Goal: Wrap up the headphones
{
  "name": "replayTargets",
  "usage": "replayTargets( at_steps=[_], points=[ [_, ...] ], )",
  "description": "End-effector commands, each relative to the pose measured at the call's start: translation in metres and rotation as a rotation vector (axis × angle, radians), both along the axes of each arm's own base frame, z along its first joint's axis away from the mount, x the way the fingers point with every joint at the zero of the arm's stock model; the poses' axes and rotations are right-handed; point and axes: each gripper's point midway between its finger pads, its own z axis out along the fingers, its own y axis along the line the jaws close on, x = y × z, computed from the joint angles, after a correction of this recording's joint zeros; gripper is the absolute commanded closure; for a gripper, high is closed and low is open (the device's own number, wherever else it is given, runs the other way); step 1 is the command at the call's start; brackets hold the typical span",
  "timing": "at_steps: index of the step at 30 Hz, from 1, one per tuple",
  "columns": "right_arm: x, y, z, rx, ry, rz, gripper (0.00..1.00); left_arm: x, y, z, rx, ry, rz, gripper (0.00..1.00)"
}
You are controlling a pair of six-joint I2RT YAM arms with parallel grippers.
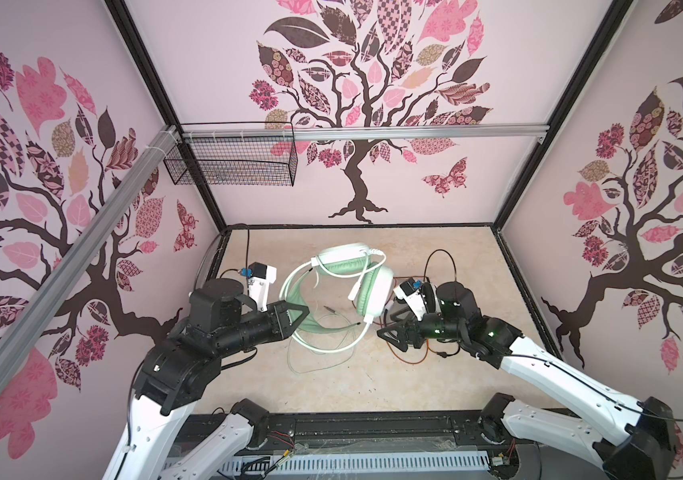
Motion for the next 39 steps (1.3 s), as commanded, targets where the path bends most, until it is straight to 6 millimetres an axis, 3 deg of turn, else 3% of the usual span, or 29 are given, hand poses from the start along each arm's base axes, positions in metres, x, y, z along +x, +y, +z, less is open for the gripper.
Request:
replayTargets(
  at_steps=[1,10,14,19,24,32,39],
  points=[
    [-0.006,0.012,0.031,0.165,0.023,0.026,0.13,-0.006,0.013,0.033,-0.010,-0.037,0.058,1.00],
    [-0.051,0.034,0.017,0.150,0.014,0.105,0.13,-0.021,-0.004,0.052,-0.186,-0.045,-0.020,1.00],
    [-0.060,0.042,0.016,0.178,-0.006,0.095,0.13,-0.020,-0.005,0.050,-0.168,-0.039,-0.029,1.00],
    [-0.055,0.049,0.015,0.214,0.022,0.061,0.14,-0.010,-0.012,0.060,-0.198,-0.058,-0.032,1.00],
    [-0.045,0.053,0.013,0.176,0.006,0.031,0.14,0.015,-0.025,0.072,-0.213,-0.074,-0.033,1.00],
    [-0.022,0.038,-0.011,0.100,-0.136,-0.084,0.12,0.051,-0.042,0.076,-0.224,-0.067,-0.025,1.00],
    [-0.010,0.049,-0.014,0.066,-0.299,-0.060,0.11,0.056,-0.047,0.096,-0.223,-0.095,-0.042,1.00]
  ],
)
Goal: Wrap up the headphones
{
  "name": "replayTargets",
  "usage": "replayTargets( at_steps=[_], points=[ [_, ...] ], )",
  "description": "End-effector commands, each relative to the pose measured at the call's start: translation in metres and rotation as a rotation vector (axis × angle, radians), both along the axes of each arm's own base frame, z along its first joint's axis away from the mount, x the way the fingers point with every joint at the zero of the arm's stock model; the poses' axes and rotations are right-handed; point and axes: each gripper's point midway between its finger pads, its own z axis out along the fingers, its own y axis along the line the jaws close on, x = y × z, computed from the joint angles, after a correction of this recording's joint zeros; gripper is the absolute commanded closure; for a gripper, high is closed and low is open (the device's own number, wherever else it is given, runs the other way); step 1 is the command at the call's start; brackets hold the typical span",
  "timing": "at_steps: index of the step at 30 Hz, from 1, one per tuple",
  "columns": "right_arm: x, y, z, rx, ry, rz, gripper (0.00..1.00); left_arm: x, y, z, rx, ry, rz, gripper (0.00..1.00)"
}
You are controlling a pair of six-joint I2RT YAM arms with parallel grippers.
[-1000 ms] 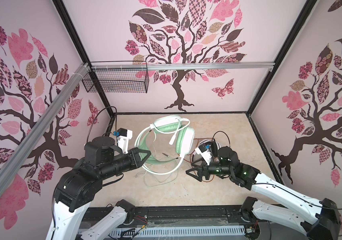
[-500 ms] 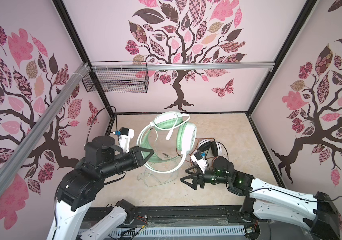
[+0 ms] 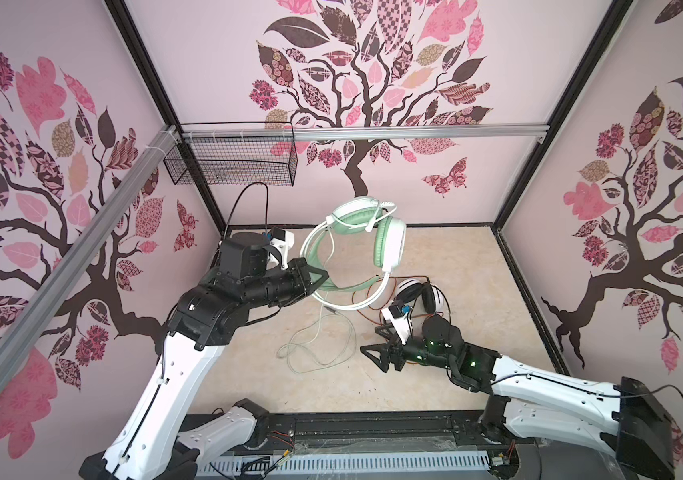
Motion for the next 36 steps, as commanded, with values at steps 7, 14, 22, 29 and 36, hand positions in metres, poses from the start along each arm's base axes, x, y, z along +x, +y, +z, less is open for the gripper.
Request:
replayTargets(
  at_steps=[7,14,22,29,36],
  points=[
    [0.024,0.032,0.001,-0.020,-0.192,0.032,0.11,-0.006,-0.004,0.065,-0.091,-0.173,-0.041,1.00],
    [0.032,0.070,0.000,0.021,-0.203,0.111,0.00,0.000,-0.010,0.081,-0.115,-0.188,-0.047,1.00],
    [0.061,0.107,-0.006,0.071,-0.216,0.080,0.00,0.008,-0.015,0.101,-0.144,-0.212,-0.051,1.00],
    [0.107,0.141,0.000,0.352,-0.123,-0.096,0.05,0.012,-0.015,0.102,-0.149,-0.212,-0.038,1.00],
    [0.137,0.175,-0.020,0.389,-0.113,-0.152,0.10,0.014,-0.018,0.100,-0.147,-0.187,-0.047,1.00]
  ],
)
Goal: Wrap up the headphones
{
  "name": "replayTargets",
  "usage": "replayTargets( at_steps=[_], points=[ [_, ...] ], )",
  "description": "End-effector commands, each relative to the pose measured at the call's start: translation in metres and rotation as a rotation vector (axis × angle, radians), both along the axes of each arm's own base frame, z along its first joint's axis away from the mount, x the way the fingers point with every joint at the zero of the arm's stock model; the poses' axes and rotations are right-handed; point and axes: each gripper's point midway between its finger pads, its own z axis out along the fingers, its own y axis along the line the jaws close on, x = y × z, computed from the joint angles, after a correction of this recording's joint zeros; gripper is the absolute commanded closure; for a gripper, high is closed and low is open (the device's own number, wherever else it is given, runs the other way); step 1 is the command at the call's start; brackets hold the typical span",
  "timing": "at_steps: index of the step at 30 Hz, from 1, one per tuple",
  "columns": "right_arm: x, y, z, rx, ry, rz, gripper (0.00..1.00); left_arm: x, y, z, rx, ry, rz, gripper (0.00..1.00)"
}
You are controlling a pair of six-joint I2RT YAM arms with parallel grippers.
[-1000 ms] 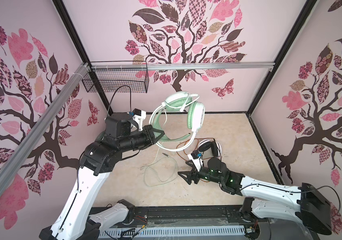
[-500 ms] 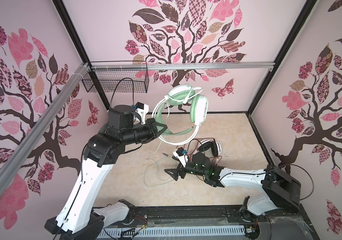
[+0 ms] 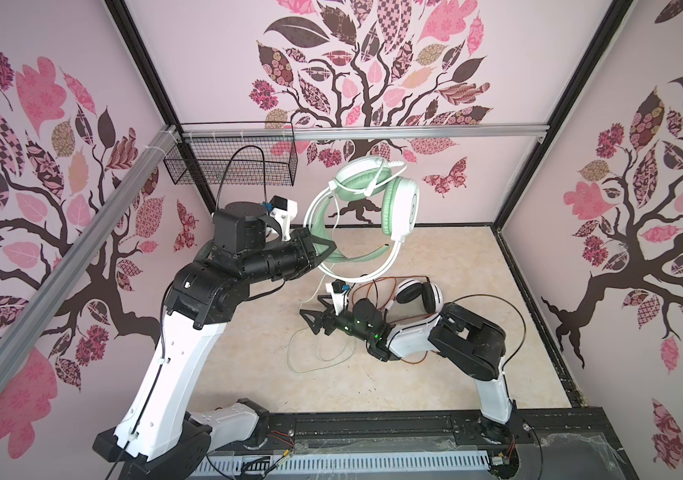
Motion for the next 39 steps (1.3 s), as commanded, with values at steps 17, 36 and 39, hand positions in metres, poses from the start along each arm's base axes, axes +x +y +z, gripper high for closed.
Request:
replayTargets(
  at_steps=[17,36,39],
  points=[
    [-0.010,0.042,-0.027,0.135,0.139,0.098,0.81,-0.015,0.003,0.054,-0.060,-0.146,-0.032,1.00],
    [-0.140,-0.164,-0.017,-0.539,0.256,0.076,1.00,0.010,0.044,0.020,0.080,-0.173,0.129,1.00],
    [-0.147,-0.196,-0.011,-0.580,0.240,0.031,1.00,0.017,0.057,0.008,0.146,-0.164,0.188,1.00]
  ],
)
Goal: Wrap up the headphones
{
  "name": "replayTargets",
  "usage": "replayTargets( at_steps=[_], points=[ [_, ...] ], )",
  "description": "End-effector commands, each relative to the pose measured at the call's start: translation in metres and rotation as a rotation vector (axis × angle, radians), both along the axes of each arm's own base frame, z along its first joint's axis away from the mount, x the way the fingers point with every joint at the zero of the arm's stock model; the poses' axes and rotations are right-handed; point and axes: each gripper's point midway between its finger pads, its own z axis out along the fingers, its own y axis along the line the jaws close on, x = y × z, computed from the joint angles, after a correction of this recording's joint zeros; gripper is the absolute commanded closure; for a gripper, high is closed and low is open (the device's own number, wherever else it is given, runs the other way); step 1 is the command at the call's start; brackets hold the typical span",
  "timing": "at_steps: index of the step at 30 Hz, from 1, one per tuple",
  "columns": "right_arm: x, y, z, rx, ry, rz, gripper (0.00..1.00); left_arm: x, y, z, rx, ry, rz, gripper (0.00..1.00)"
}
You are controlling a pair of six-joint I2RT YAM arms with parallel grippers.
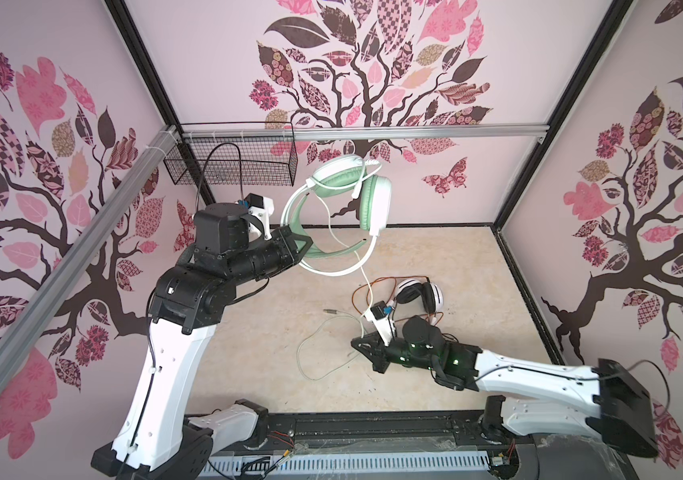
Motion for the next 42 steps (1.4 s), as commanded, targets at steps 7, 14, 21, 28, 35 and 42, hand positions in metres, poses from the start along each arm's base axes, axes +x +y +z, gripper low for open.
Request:
replayTargets(
  at_steps=[7,14,21,28,35,42],
  points=[
    [-0.013,-0.094,-0.030,-0.343,-0.024,-0.112,1.00,0.014,0.031,-0.002,0.181,-0.100,0.110,1.00],
    [-0.014,-0.096,-0.007,-0.366,-0.093,-0.074,1.00,0.034,0.073,-0.039,0.418,-0.089,0.294,1.00],
    [-0.008,-0.098,0.020,-0.401,-0.151,-0.080,1.00,0.039,0.102,-0.076,0.596,-0.042,0.390,1.00],
    [-0.019,-0.097,0.030,-0.403,-0.152,-0.007,1.00,0.043,0.115,-0.109,0.699,0.020,0.426,1.00],
    [-0.042,-0.088,0.025,-0.443,-0.102,0.153,1.00,0.049,0.113,-0.122,0.683,0.038,0.438,1.00],
    [-0.071,-0.066,0.019,-0.451,-0.093,0.304,1.00,0.058,0.102,-0.119,0.625,0.051,0.427,1.00]
  ],
)
